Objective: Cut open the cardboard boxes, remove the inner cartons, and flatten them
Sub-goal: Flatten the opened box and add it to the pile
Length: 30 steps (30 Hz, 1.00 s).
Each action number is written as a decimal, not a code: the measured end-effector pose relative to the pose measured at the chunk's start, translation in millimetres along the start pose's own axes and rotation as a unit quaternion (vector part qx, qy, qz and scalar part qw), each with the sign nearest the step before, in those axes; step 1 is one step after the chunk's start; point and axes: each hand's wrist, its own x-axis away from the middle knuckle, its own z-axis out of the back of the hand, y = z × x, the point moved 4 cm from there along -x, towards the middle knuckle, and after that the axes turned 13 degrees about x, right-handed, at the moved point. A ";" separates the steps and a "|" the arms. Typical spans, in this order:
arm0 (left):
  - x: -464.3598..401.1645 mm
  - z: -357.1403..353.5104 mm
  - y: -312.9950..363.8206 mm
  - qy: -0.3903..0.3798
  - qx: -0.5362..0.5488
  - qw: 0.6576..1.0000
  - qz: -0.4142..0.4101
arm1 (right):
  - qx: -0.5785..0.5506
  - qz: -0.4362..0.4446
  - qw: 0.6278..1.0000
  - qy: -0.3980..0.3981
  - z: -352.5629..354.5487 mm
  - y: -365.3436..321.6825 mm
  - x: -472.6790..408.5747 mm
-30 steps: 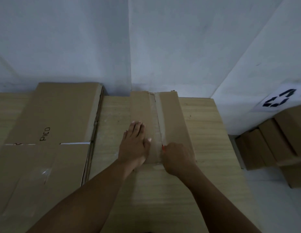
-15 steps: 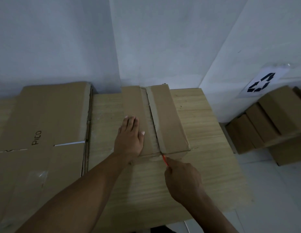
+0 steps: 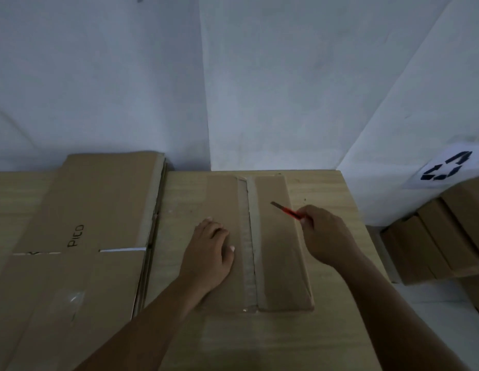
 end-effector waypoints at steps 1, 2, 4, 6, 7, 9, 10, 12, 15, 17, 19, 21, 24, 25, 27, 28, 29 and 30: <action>-10.8 1.1 0.8 0.005 0.007 1.000 0.012 | 0.009 0.010 1.000 0.004 2.4 -1.7 -17.1; -22.9 1.4 1.0 0.004 0.010 1.000 0.025 | 0.018 0.019 1.000 0.005 4.9 -4.3 -33.8; -49.6 0.6 -0.2 0.008 0.012 0.999 0.048 | 0.025 0.037 0.999 0.003 8.8 -10.0 -65.2; -76.6 -0.4 -2.0 0.021 0.017 0.997 0.074 | 0.028 0.057 0.998 0.000 11.0 -15.9 -94.7; -89.6 -0.9 -2.9 0.030 0.013 0.996 0.083 | 0.038 0.068 0.997 -0.004 10.7 -18.6 -108.6; -112.4 -1.6 -4.3 0.049 -0.007 0.994 0.093 | 0.056 0.089 0.994 -0.017 7.0 -22.5 -135.2; -122.4 -1.8 -5.6 0.057 -0.018 0.993 0.101 | 0.058 0.095 0.993 -0.025 4.4 -24.2 -147.5; -139.9 -2.7 -9.2 0.066 -0.032 0.990 0.122 | 0.056 0.107 0.992 -0.040 -2.9 -27.3 -170.5; -159.7 -4.3 -16.5 0.092 -0.048 0.984 0.144 | 0.079 0.131 0.986 -0.069 -15.7 -34.0 -199.1; -166.2 -6.0 -22.3 0.108 -0.059 0.978 0.167 | 0.081 0.142 0.982 -0.090 -22.5 -38.8 -213.9; -168.8 -9.2 -26.4 0.114 -0.051 0.975 0.184 | 0.067 0.155 0.979 -0.111 -28.5 -43.4 -224.1; -168.8 -9.8 -27.2 0.135 -0.026 0.971 0.195 | 0.041 0.165 0.977 -0.131 -34.9 -47.3 -231.3; -167.8 -8.8 -27.2 0.167 -0.006 0.965 0.200 | -0.011 0.178 0.973 -0.150 -40.8 -51.4 -239.4; -167.4 -9.0 -28.1 0.174 -0.003 0.964 0.199 | -0.020 0.183 0.971 -0.155 -42.4 -52.7 -241.9; -167.2 -9.6 -30.2 0.181 0.006 0.963 0.197 | -0.023 0.197 0.966 -0.163 -45.3 -54.4 -246.3; -167.2 -9.7 -30.8 0.185 0.009 0.963 0.195 | -0.024 0.203 0.965 -0.166 -46.2 -55.1 -248.1; -167.1 -9.7 -31.4 0.189 0.012 0.963 0.191 | -0.024 0.207 0.964 -0.168 -46.5 -55.9 -249.5; -167.1 -9.7 -31.5 0.194 0.014 0.963 0.188 | -0.022 0.210 0.963 -0.168 -46.3 -56.9 -250.7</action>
